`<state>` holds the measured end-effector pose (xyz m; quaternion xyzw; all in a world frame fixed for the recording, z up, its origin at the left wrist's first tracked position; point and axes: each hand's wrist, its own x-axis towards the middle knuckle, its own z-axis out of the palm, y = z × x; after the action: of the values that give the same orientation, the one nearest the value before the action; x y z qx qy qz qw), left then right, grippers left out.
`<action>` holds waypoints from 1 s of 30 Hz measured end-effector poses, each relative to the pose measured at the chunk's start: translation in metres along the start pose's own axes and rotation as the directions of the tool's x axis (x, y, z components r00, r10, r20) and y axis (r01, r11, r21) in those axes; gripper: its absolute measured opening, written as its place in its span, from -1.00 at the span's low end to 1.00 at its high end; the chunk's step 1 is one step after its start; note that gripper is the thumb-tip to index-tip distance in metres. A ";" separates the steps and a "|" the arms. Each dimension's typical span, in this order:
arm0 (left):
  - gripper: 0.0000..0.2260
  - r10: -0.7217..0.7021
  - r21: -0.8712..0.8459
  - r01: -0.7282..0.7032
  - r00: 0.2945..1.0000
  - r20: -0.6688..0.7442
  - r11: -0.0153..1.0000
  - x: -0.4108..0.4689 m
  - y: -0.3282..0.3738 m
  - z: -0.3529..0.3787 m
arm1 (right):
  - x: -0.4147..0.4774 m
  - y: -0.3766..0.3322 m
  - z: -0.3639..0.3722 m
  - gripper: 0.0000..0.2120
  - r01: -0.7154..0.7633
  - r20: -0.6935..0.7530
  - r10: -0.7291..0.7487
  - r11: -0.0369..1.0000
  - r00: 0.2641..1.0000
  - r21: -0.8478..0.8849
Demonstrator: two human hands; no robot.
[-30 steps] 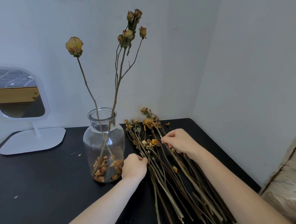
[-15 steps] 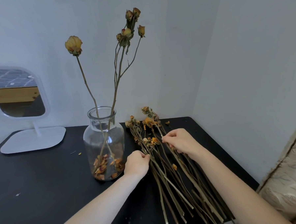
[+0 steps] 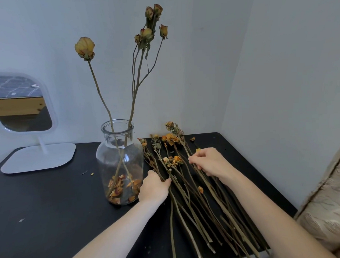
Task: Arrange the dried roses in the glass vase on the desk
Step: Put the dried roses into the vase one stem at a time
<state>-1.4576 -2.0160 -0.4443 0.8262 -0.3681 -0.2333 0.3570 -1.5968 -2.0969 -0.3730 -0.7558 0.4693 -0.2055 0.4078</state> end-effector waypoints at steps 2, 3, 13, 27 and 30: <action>-0.77 -0.014 0.021 0.014 1.000 0.004 1.000 0.003 0.001 0.003 | 0.000 0.002 0.000 -0.85 -0.002 -0.005 0.002 1.000 1.000 -0.011; -0.77 -0.023 0.027 0.023 1.000 0.005 0.999 0.005 0.001 0.004 | 0.000 0.002 0.000 -0.84 -0.002 -0.009 0.002 1.000 1.000 -0.015; -0.58 -0.014 -0.144 0.007 0.999 -0.045 0.990 0.002 0.006 0.009 | 0.001 0.007 0.001 -0.86 -0.009 -0.006 0.009 1.000 1.000 -0.002; -0.71 0.025 -0.424 -0.065 0.995 -0.099 0.903 -0.007 0.034 -0.008 | -0.001 0.003 -0.005 -0.84 0.040 -0.099 -0.032 0.996 0.995 0.080; -0.74 0.067 -0.484 -0.106 0.993 -0.096 0.869 -0.010 0.043 -0.014 | 0.000 0.002 -0.008 -0.84 0.054 -0.134 -0.038 0.992 0.990 0.116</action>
<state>-1.4736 -2.0222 -0.4014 0.7004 -0.3201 -0.2706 0.5777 -1.6036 -2.1010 -0.3699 -0.7254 0.4646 -0.2920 0.4156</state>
